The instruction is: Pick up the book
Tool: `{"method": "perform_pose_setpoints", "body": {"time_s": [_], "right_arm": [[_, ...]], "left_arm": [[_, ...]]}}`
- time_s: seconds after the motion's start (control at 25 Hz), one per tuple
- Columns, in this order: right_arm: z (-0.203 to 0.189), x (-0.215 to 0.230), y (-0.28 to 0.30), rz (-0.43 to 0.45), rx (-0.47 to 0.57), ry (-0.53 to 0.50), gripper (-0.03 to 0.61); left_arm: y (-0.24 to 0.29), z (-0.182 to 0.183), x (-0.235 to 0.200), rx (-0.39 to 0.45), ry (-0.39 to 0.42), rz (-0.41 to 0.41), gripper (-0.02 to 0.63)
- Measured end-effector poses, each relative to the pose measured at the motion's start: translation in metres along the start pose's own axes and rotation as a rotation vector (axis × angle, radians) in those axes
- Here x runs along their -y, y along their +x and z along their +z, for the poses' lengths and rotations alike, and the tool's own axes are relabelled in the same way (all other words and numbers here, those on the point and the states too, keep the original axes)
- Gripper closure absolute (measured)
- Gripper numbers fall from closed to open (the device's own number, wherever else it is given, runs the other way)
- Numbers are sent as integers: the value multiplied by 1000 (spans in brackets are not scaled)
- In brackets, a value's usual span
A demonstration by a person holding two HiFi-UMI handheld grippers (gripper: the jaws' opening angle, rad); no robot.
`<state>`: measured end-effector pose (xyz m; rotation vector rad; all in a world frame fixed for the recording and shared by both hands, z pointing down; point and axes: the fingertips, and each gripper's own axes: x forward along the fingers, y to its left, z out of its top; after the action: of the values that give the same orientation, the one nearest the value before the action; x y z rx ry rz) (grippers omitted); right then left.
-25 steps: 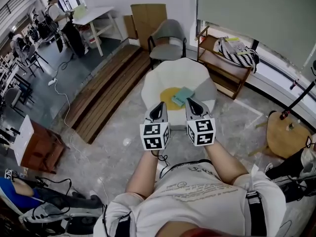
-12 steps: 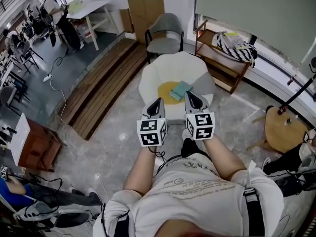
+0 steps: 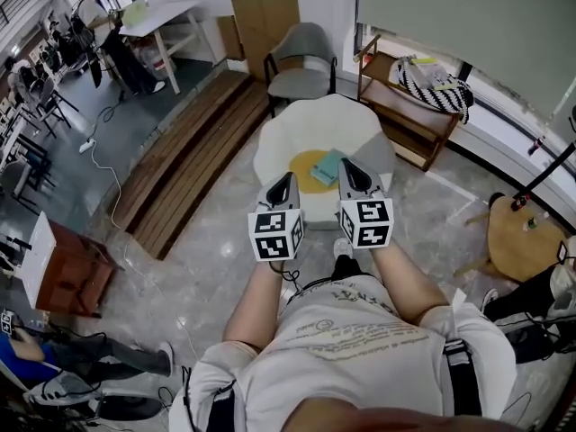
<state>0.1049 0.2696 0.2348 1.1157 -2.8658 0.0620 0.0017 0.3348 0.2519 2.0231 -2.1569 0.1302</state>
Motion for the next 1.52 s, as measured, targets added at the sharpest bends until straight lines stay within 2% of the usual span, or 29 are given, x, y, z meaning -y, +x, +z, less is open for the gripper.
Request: {"method": "perform_pose_setpoints", "body": {"time_s": [0.32, 0.88, 1.2, 1.52], "right_arm": [[-9, 25, 41, -6, 5, 19, 552], [-7, 80, 152, 14, -49, 46, 552], [-14, 90, 223, 29, -98, 48, 552], [-23, 151, 253, 91, -109, 93, 552]], "left_arm": [[47, -2, 1, -15, 27, -24, 595], [166, 24, -21, -71, 6, -36, 595], [226, 27, -62, -104, -27, -30, 595], [291, 28, -32, -140, -11, 26, 595]]}}
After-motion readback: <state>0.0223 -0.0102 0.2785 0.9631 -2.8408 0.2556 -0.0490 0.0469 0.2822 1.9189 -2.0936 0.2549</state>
